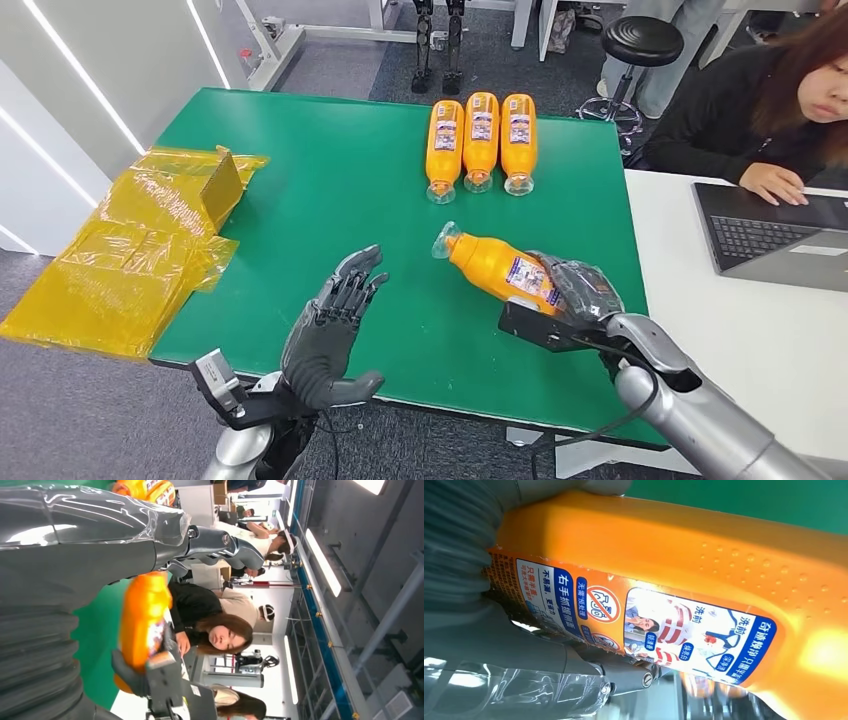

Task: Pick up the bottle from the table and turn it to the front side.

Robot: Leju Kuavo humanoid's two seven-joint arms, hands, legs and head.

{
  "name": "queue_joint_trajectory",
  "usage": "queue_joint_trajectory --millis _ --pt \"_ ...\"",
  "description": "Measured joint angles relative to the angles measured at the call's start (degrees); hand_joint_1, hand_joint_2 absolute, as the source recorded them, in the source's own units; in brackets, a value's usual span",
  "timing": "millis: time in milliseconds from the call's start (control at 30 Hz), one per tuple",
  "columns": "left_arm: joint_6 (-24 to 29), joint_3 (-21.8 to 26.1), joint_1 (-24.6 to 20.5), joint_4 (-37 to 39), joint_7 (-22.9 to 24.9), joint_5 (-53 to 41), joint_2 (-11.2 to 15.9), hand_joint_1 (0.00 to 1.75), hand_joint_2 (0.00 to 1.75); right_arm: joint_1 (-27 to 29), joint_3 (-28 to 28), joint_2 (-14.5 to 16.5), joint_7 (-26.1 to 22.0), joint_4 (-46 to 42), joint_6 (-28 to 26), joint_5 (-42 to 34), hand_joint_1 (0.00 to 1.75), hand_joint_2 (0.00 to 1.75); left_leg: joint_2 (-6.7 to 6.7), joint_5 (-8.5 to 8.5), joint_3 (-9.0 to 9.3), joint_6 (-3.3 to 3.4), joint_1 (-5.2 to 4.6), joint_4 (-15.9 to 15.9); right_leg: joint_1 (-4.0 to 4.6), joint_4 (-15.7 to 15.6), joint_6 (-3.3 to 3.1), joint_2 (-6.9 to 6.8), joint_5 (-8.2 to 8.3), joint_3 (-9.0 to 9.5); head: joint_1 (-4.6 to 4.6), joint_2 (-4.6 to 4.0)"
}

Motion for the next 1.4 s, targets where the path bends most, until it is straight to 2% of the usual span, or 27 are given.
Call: queue_joint_trajectory --millis 133,333,533,700,867,1100,1400 --pt "0.49 0.29 0.11 -0.57 0.10 -0.68 -0.08 0.00 1.75 6.85 -5.37 -0.29 -1.23 -6.91 -3.36 3.60 1.75 1.75 -0.03 -0.02 -0.04 0.02 0.00 0.00 0.00 -0.01 0.02 -0.05 -0.04 -0.03 0.00 0.00" --pt "1.93 0.45 0.05 -0.70 0.78 -1.44 -0.57 0.00 1.75 19.39 -10.87 0.84 -3.43 -16.63 -13.24 12.34 1.75 1.75 -0.17 -0.05 -0.11 0.02 0.00 -0.04 0.01 -0.01 0.00 -0.21 -0.12 -0.03 0.00 0.00" --pt "2.29 0.46 -1.12 -0.32 1.89 -0.41 -1.53 0.00 1.75 27.95 -11.18 6.43 -4.68 -20.31 -21.49 20.83 1.75 1.75 -0.14 -0.08 -0.08 -0.04 0.02 -0.06 0.01 0.00 -0.02 -0.18 -0.15 -0.07 0.00 0.00" --pt "1.04 0.09 -3.51 1.39 2.96 1.95 -2.53 0.00 1.75 32.88 -10.32 11.22 -6.61 -21.72 -27.26 23.93 1.75 1.75 -0.12 -0.08 -0.07 -0.04 0.02 -0.07 0.01 0.01 -0.03 -0.17 -0.15 -0.07 0.01 0.00" --pt "-0.94 -1.73 -4.56 2.55 3.07 4.42 -3.03 0.00 1.75 34.21 -8.48 14.66 -8.77 -21.56 -27.85 23.51 1.75 1.75 -0.03 -0.08 -0.06 -0.04 0.00 -0.07 0.00 0.01 -0.02 -0.09 -0.14 -0.07 0.00 0.00" --pt "-4.25 -5.50 -4.61 2.81 3.36 8.29 -3.05 0.00 1.75 32.09 -5.05 18.37 -10.92 -18.21 -27.57 19.80 1.75 1.75 -0.02 -0.08 -0.06 -0.04 0.00 -0.07 0.00 0.01 -0.02 -0.09 -0.14 -0.07 0.00 0.00" --pt "-4.68 -8.13 -4.61 2.74 3.41 9.69 -2.13 0.01 1.75 31.01 -2.50 20.17 -11.91 -15.29 -26.98 18.03 1.75 1.75 -0.02 -0.08 -0.07 -0.04 0.00 -0.07 0.00 0.01 -0.03 -0.09 -0.14 -0.06 -0.01 0.00"
